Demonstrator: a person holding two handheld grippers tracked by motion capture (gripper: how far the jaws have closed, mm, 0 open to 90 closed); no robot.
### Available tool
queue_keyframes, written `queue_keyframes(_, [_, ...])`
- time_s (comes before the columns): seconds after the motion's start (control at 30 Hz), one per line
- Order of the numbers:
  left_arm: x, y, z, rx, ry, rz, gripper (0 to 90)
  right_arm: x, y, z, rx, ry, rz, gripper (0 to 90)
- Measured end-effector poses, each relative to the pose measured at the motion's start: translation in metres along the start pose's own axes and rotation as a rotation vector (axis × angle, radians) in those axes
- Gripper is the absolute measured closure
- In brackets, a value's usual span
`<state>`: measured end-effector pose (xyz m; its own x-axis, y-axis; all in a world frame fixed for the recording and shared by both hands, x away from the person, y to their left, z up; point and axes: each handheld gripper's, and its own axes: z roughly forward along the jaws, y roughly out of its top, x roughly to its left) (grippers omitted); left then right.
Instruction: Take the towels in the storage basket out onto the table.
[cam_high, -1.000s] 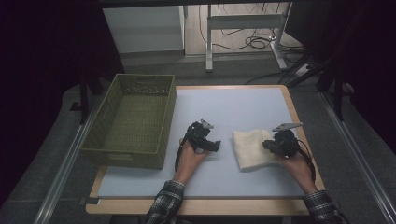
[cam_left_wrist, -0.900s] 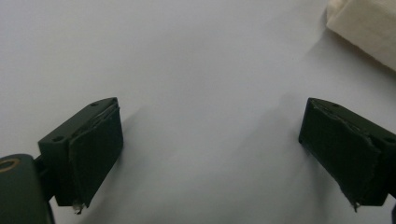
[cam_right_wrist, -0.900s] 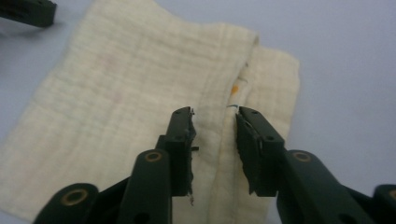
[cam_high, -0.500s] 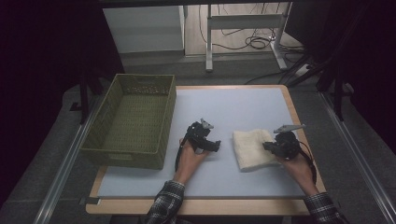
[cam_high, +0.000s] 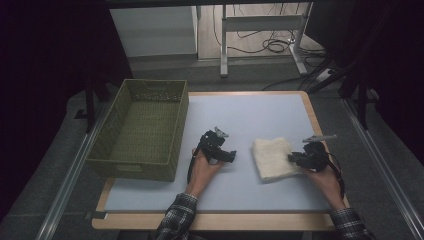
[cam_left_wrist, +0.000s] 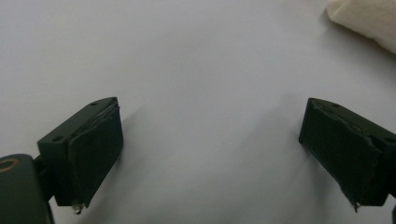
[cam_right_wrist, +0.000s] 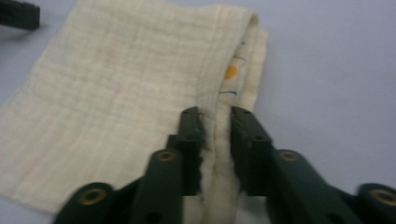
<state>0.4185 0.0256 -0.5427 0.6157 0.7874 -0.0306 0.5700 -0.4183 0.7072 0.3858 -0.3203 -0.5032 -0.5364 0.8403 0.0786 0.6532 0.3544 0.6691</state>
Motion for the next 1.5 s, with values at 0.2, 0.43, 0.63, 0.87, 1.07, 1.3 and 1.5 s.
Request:
queue_keyframes(0.2, [-0.008,0.017,-0.001,0.010,-0.014,0.007,8.9,0.006,-0.002,-0.027,-0.039,-0.029,-0.037,56.4])
queue_keyframes(0.43, [-0.042,0.064,0.001,-0.063,-0.114,0.046,13.5,0.005,-0.022,-0.034,-0.041,-0.050,-0.031,49.4])
queue_keyframes(0.63, [-0.052,0.067,0.034,0.026,-0.068,0.065,23.4,0.001,-0.033,-0.021,-0.029,-0.042,0.001,46.7])
queue_keyframes(0.87, [-0.046,0.057,0.041,0.026,-0.103,0.037,25.7,0.004,-0.038,-0.016,-0.046,-0.032,-0.005,48.2])
queue_keyframes(1.07, [-0.046,0.060,0.032,0.011,-0.106,0.054,29.1,0.006,-0.036,-0.015,-0.026,0.004,-0.012,59.9])
queue_keyframes(1.3, [-0.041,0.055,0.040,0.014,-0.117,0.033,28.9,0.010,-0.033,-0.014,-0.008,0.017,-0.028,50.6])
queue_keyframes(1.5, [-0.047,0.054,0.037,0.015,-0.126,0.033,42.2,0.014,-0.031,-0.013,0.011,-0.001,-0.030,60.6])
